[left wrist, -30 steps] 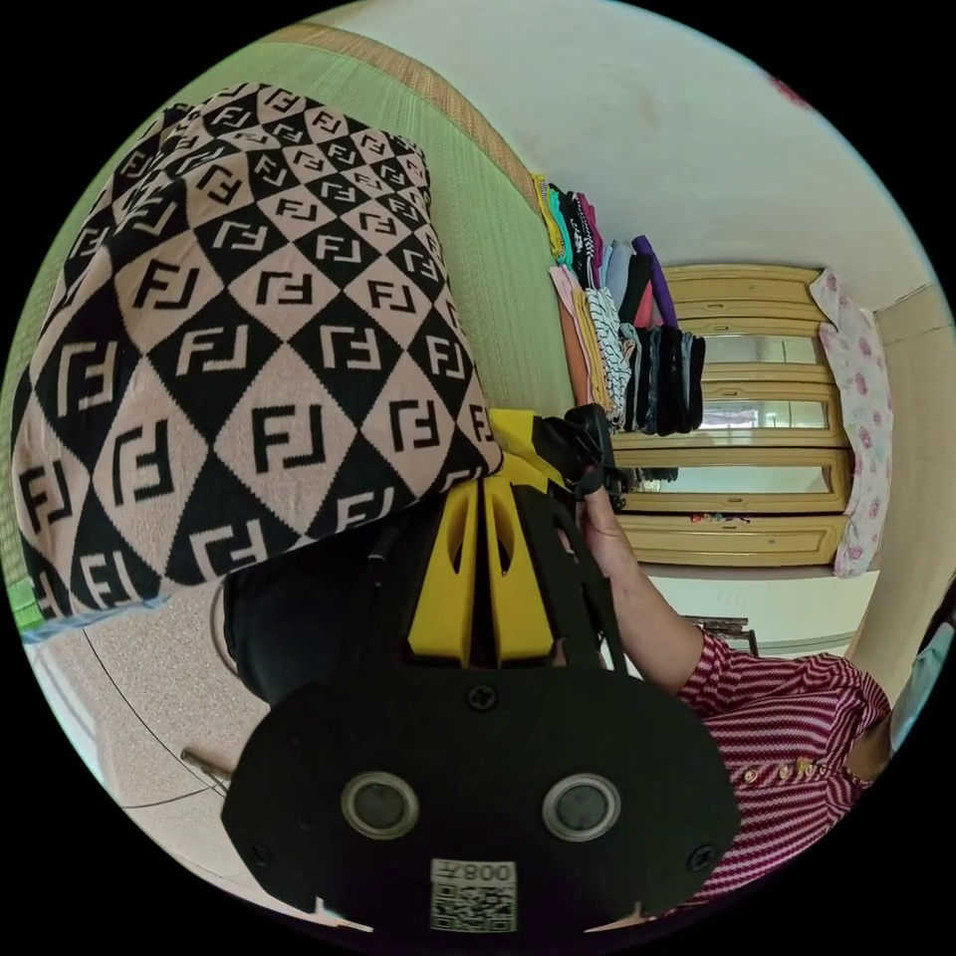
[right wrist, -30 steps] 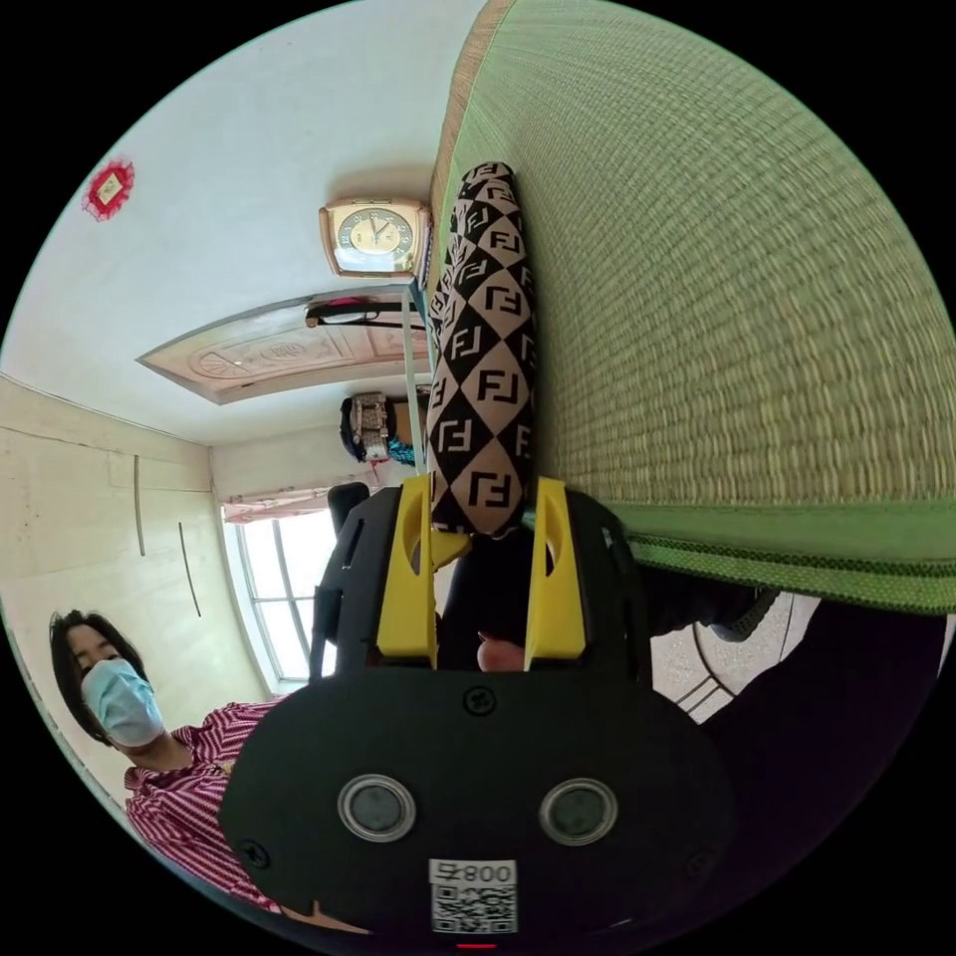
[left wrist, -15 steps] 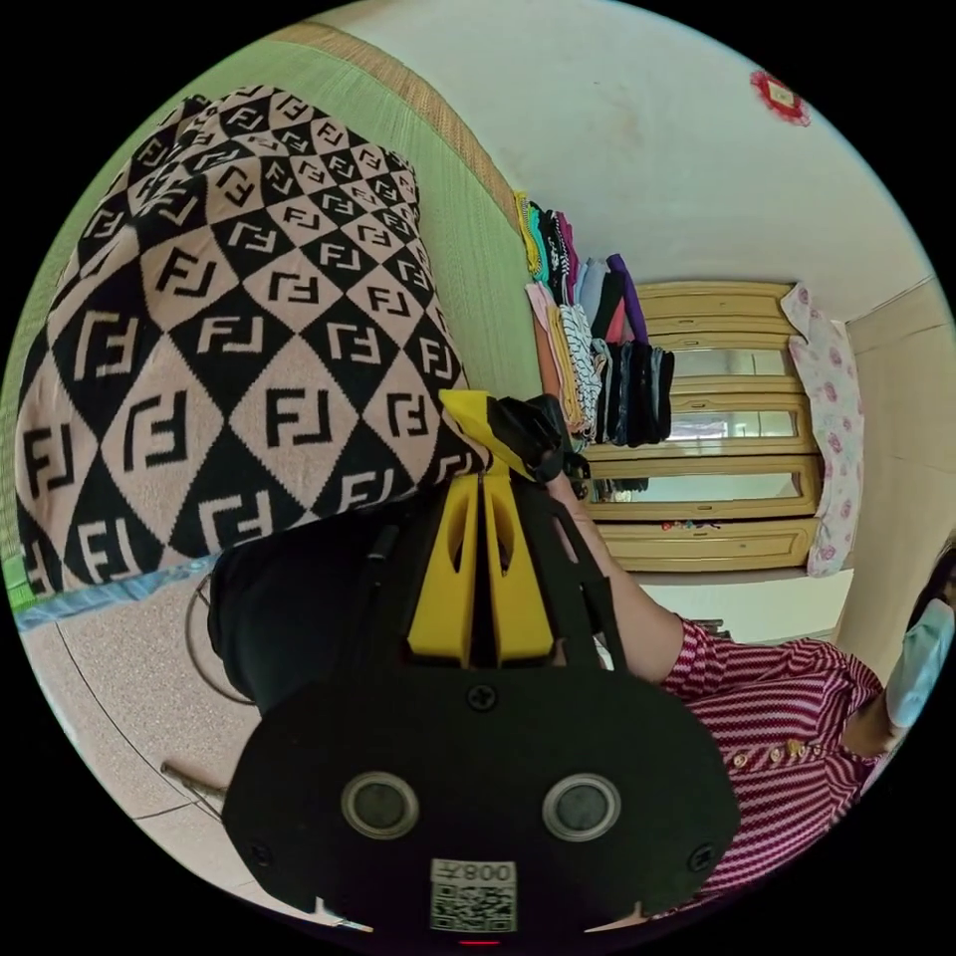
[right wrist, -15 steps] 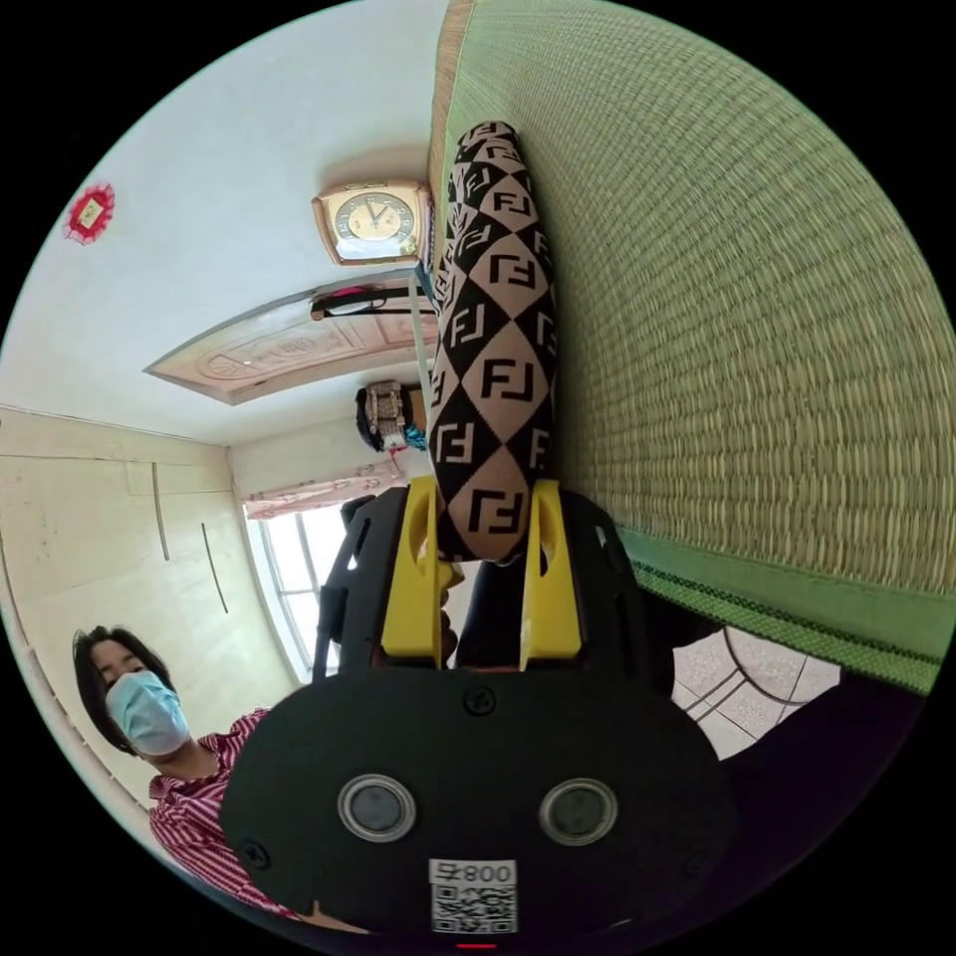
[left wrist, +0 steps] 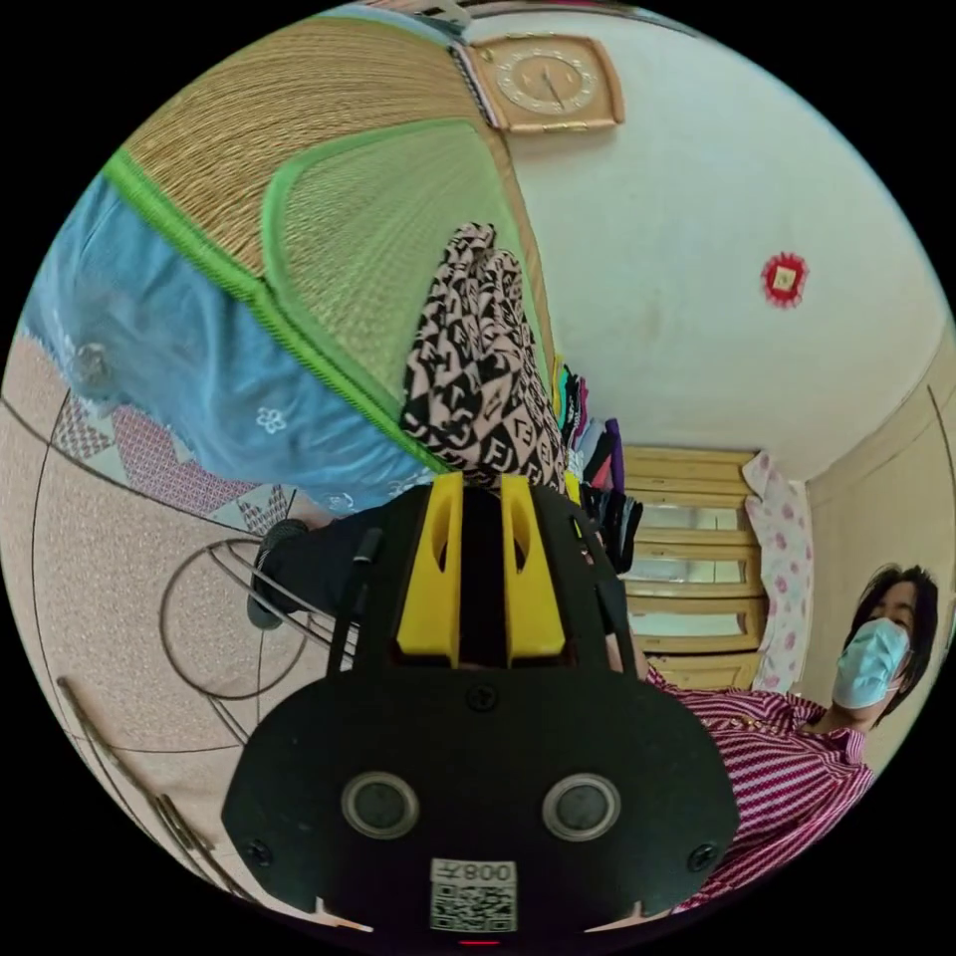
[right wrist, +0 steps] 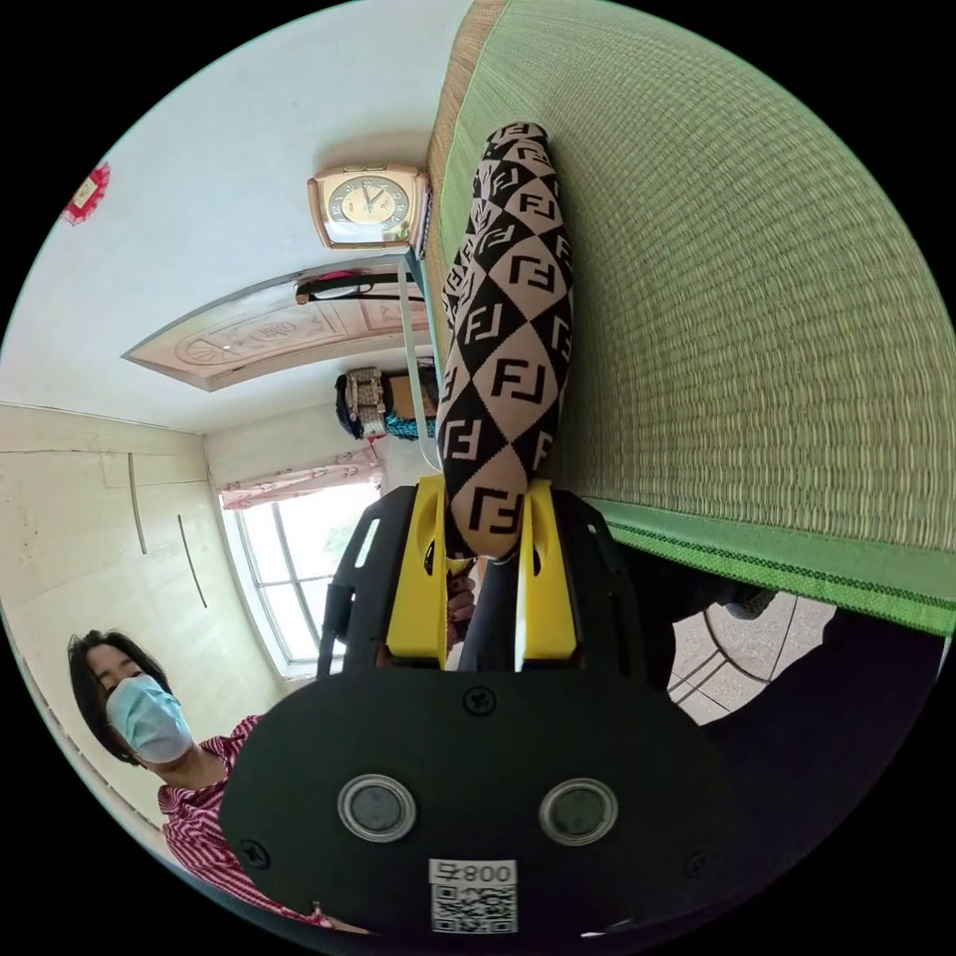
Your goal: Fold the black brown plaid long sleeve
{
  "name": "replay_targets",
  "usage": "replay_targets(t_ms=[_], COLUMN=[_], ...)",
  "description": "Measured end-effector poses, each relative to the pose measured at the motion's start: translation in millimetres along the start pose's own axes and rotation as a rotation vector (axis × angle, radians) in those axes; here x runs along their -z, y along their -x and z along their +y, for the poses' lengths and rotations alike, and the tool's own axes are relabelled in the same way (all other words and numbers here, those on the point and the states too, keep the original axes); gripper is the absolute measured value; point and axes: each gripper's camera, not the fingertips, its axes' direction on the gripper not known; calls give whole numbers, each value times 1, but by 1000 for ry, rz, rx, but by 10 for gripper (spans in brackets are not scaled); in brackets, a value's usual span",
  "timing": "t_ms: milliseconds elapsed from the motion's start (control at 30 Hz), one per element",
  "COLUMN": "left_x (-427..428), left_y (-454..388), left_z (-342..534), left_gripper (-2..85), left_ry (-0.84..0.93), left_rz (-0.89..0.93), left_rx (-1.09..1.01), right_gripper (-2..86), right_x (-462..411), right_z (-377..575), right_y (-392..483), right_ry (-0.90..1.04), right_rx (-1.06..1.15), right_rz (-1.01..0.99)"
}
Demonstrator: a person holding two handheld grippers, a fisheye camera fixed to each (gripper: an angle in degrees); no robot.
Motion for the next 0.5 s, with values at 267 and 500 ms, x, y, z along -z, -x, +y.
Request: replay_targets(t_ms=[267, 500], left_x=[15, 32], left_y=[26, 38], left_z=[-28, -59], left_gripper=[131, 138], left_ry=[-28, -85], left_rz=[69, 208], left_rx=[91, 138], right_gripper=[108, 106], right_x=[-8, -25], right_z=[5, 2], right_y=[20, 32], right_ry=[24, 42], right_rx=[2, 1], right_rz=[58, 106])
